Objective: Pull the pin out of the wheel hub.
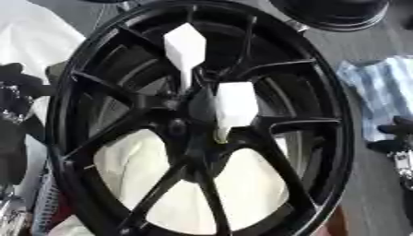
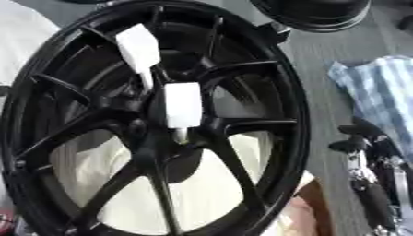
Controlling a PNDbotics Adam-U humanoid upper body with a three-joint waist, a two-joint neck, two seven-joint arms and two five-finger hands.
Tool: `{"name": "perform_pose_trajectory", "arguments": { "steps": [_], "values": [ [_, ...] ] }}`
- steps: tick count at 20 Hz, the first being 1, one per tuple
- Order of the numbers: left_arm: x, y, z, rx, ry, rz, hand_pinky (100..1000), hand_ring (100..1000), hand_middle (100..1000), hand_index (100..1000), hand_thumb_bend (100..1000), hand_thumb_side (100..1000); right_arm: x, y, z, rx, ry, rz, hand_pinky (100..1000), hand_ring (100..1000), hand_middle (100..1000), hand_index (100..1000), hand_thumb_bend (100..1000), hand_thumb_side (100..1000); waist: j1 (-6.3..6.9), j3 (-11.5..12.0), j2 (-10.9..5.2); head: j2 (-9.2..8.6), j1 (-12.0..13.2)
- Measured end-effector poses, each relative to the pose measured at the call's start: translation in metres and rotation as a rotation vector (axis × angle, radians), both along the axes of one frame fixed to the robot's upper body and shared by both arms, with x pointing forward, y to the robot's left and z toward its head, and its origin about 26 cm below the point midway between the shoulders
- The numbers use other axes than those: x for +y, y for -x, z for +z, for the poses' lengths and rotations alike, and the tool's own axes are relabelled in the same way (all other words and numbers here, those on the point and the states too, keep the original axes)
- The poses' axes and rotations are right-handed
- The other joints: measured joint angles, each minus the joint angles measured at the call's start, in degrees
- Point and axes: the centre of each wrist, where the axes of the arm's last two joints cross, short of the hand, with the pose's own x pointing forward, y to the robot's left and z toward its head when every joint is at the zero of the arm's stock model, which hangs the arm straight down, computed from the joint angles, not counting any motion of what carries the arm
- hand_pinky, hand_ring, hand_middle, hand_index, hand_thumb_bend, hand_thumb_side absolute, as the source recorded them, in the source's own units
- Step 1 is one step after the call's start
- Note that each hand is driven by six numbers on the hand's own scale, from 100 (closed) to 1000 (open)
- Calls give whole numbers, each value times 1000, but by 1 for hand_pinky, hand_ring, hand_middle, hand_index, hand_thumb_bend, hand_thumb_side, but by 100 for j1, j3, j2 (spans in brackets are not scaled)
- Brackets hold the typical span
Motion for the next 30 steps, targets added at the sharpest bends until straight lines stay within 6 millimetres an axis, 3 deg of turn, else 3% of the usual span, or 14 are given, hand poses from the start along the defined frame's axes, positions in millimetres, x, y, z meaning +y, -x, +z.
{"name": "perform_pose_trajectory", "arguments": {
  "steps": [2,3,4,14,19,24,25,26,30],
  "values": [
    [0,0,-1,3,1,0,730,599,576,761,100,638,-7,5,-3,-18,36,8,701,617,730,851,100,520,2,-18,-56,28,14],
    [0,0,-1,5,1,1,730,599,577,761,100,638,-11,8,-4,-31,58,16,705,619,729,854,100,635,3,-20,-84,31,21],
    [1,1,-2,9,2,1,730,600,577,761,100,638,-15,10,-5,-46,85,26,707,619,730,854,100,521,4,-27,-103,45,25],
    [2,2,-5,23,-1,1,730,599,576,761,100,637,-62,30,6,-206,373,135,731,626,723,834,100,441,-15,-96,-159,133,67],
    [2,2,-6,32,-5,6,729,600,577,761,100,638,-81,28,27,-266,528,164,749,636,724,827,100,418,-52,-130,-177,170,79],
    [1,2,-7,40,-11,5,729,600,577,762,100,641,-88,18,52,-307,643,213,755,637,721,823,100,393,-106,-124,-181,170,75],
    [1,2,-8,42,-11,6,729,600,577,762,100,641,-88,15,58,-319,663,225,758,640,721,822,100,427,-114,-121,-181,170,73],
    [2,3,-8,44,-13,7,729,600,577,761,100,640,-88,10,66,-333,682,237,760,641,722,822,100,382,-122,-115,-182,171,70],
    [2,3,-8,46,-24,5,729,600,577,762,100,638,-86,-7,107,-404,750,293,773,659,732,834,100,338,-147,-64,-199,181,37]
  ]
}}
